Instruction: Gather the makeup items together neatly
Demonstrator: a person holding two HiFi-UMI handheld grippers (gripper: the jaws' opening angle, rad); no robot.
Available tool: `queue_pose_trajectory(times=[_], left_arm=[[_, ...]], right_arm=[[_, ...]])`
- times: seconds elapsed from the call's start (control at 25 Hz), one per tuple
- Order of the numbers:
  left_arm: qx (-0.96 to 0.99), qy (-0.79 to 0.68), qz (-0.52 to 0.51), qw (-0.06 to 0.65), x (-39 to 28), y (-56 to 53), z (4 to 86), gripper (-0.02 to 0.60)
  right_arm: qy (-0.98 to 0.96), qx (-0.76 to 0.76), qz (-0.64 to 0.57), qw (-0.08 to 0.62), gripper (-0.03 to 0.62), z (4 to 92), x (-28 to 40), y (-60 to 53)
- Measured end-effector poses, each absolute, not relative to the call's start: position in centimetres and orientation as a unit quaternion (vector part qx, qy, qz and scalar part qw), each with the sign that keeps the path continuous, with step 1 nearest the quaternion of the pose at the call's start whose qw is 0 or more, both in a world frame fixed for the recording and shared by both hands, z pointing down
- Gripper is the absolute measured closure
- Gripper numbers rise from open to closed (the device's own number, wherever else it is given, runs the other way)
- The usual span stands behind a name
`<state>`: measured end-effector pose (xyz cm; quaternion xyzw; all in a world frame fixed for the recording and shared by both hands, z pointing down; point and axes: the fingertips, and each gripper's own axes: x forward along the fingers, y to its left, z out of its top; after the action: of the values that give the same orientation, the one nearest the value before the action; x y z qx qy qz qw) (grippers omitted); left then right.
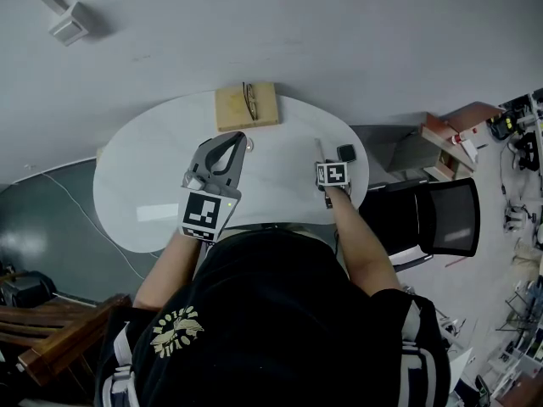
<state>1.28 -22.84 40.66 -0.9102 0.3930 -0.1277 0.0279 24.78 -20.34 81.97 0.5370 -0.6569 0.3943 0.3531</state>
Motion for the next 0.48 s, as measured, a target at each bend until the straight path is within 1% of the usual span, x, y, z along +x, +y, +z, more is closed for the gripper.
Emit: queue_pose_trajectory(times=[0.04, 0.16, 0.32, 0.48], left_arm=[[-0.910, 0.393, -0.127, 0.029, 1.3, -22.8, 40.6, 0.558], [-0.911, 0.393, -0.124, 0.029, 1.2, -22.7, 40.4, 0.558], [-0.911, 0.394, -0.120, 0.027, 0.9, -22.6, 40.4, 0.559], [-0.909, 0.401, -0.114, 0.026, 0.0, -22.8, 40.3, 0.558]], right_arm=[[-0.657, 0.537, 0.392, 0.355, 0.418, 81.9, 24.9, -20.3], [-0.661, 0.540, 0.384, 0.352, 0.407, 81.3, 25.2, -20.5], [-0.669, 0.544, 0.369, 0.346, 0.401, 80.1, 25.2, -20.9], [-0.690, 0.536, 0.340, 0.348, 0.401, 78.4, 23.6, -22.4]])
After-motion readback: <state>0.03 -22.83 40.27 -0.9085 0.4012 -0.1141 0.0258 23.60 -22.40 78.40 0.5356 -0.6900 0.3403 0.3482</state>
